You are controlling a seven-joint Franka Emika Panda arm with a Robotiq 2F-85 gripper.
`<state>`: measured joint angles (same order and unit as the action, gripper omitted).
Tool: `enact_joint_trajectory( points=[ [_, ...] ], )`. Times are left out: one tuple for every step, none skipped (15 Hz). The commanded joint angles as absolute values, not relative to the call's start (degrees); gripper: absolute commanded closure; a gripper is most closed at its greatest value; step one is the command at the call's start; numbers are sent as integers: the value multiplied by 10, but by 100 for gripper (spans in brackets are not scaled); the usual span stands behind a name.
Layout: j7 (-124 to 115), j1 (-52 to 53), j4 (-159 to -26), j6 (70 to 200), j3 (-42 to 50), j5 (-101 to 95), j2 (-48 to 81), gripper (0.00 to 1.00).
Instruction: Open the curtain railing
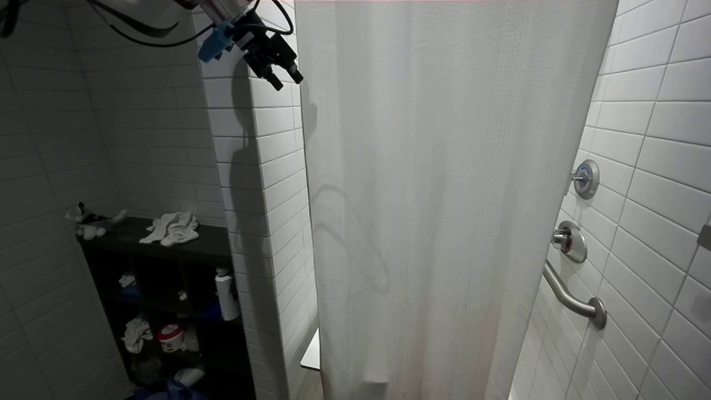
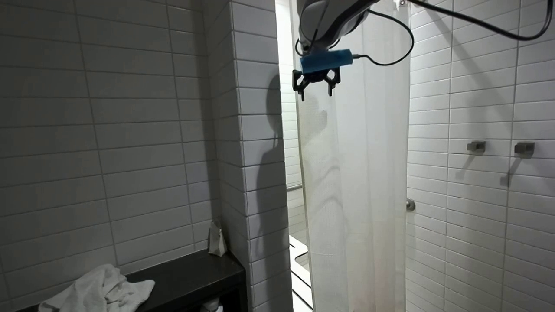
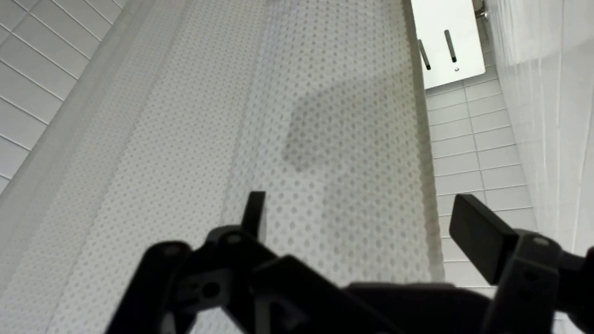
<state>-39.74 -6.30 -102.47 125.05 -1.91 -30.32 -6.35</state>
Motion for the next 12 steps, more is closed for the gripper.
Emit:
enact_joint_trajectory(
  points=[
    [-366,-57,-1010,1263,-9,-296,-54,0],
    [-357,-57,-1007,1265,-7,-292,-52,0],
    [-349,-58,-1005,1268,-5,-290,-52,0],
    [-339,-58,-1003,1270,-3,-288,-52,0],
    [-330,-59,-1000,1273,0,-287,-51,0],
    [-320,-60,-996,1274,2,-286,-51,0],
    [-312,-61,-992,1274,5,-284,-51,0],
    [-301,-62,-986,1273,8,-280,-50,0],
    [-292,-62,-979,1272,10,-277,-48,0],
    [-282,-62,-972,1269,12,-272,-46,0],
    [-270,-61,-962,1266,14,-265,-43,0],
    [-259,-60,-951,1261,15,-259,-40,0]
  ],
)
